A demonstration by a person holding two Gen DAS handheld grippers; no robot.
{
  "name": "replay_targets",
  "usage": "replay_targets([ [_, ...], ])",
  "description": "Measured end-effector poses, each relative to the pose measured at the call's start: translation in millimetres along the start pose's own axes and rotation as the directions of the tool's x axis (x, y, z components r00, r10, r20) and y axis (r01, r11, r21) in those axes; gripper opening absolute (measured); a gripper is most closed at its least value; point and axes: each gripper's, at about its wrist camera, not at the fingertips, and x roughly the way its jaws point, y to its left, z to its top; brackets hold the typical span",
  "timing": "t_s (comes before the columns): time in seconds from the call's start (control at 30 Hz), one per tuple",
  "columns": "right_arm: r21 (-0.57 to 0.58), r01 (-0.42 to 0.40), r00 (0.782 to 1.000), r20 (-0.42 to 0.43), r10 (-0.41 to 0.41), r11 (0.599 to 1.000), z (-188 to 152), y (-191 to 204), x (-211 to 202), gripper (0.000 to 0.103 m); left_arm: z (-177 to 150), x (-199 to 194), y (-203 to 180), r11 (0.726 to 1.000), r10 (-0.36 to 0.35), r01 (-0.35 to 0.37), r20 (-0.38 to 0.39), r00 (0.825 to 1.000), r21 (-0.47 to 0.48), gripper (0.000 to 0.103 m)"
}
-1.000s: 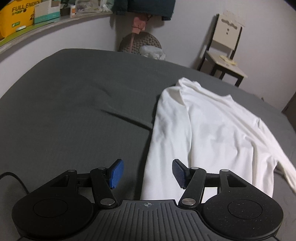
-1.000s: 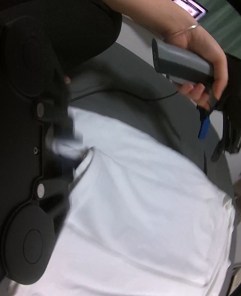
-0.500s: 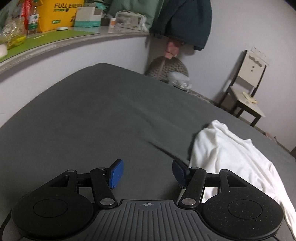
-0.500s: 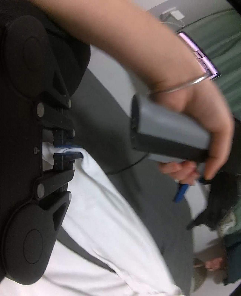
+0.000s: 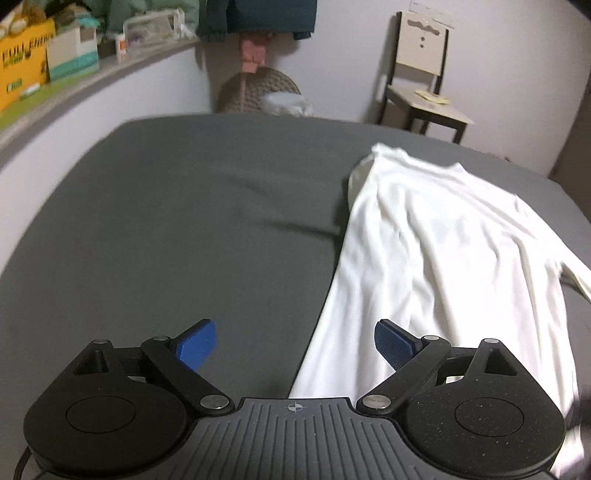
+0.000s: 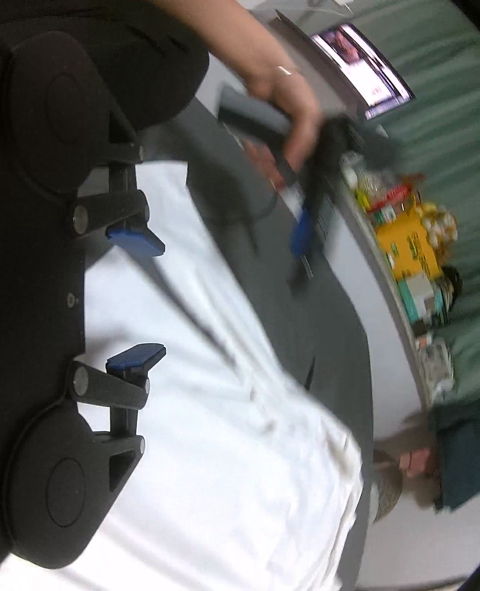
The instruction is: Fold clothes
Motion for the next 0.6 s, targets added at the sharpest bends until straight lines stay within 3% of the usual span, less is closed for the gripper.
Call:
replay_targets([
  [0.1, 0.015, -0.019, 1.0, 0.014, 0.019, 1.0, 4, 1, 5, 0.051, -30, -7, 21, 0.999, -0.041, 0.042, -0.047, 0.998, 0.024, 0.09],
  [0.13, 0.02, -0.026, 1.0, 0.019, 0.025, 0.999, 6, 1, 7, 0.051, -38, -8, 27, 0.998, -0.056, 0.057, -0.065, 0.996, 0.025, 0.084],
  [0.17, 0.025, -0.032, 0.999, 0.023, 0.032, 0.999, 7, 1, 9, 0.051, -46, -6, 32, 0.998, -0.068, 0.069, -0.088, 0.994, 0.008, 0.068],
  [0.2, 0.03, -0.039, 0.999, 0.028, 0.038, 0.999, 8, 1, 11, 0.051, -52, -2, 37, 0.996, -0.084, 0.083, -0.113, 0.99, -0.018, 0.063],
  [0.33, 0.049, -0.066, 0.997, 0.047, 0.063, 0.997, 14, 2, 18, 0.051, -72, 13, 38, 0.99, -0.142, 0.139, -0.12, 0.983, -0.028, 0.063],
  [0.37, 0.051, -0.061, 0.997, 0.045, 0.059, 0.997, 14, -1, 16, 0.051, -75, 14, 35, 0.989, -0.149, 0.148, -0.114, 0.982, -0.019, 0.059],
  [0.4, 0.058, -0.057, 0.998, 0.042, 0.054, 0.997, 13, -2, 16, 0.051, -78, 12, 35, 0.987, -0.157, 0.155, -0.102, 0.982, -0.029, 0.044],
  [0.43, 0.065, -0.052, 0.998, 0.038, 0.049, 0.997, 12, -4, 16, 0.051, -79, 13, 38, 0.985, -0.163, 0.157, -0.092, 0.982, -0.07, 0.037],
  [0.5, 0.08, -0.042, 0.999, 0.031, 0.039, 0.996, 10, -7, 16, 0.051, -80, 20, 48, 0.963, -0.21, 0.188, -0.103, 0.972, -0.191, 0.0],
  [0.53, 0.087, -0.037, 0.999, 0.027, 0.035, 0.995, 9, -9, 16, 0.051, -81, 23, 51, 0.95, -0.242, 0.212, -0.111, 0.964, -0.23, 0.0],
  [0.6, 0.083, -0.019, 0.999, 0.027, 0.017, 0.996, 9, -9, 16, 0.051, -82, 22, 44, 0.951, -0.264, 0.24, -0.106, 0.959, -0.194, 0.0],
])
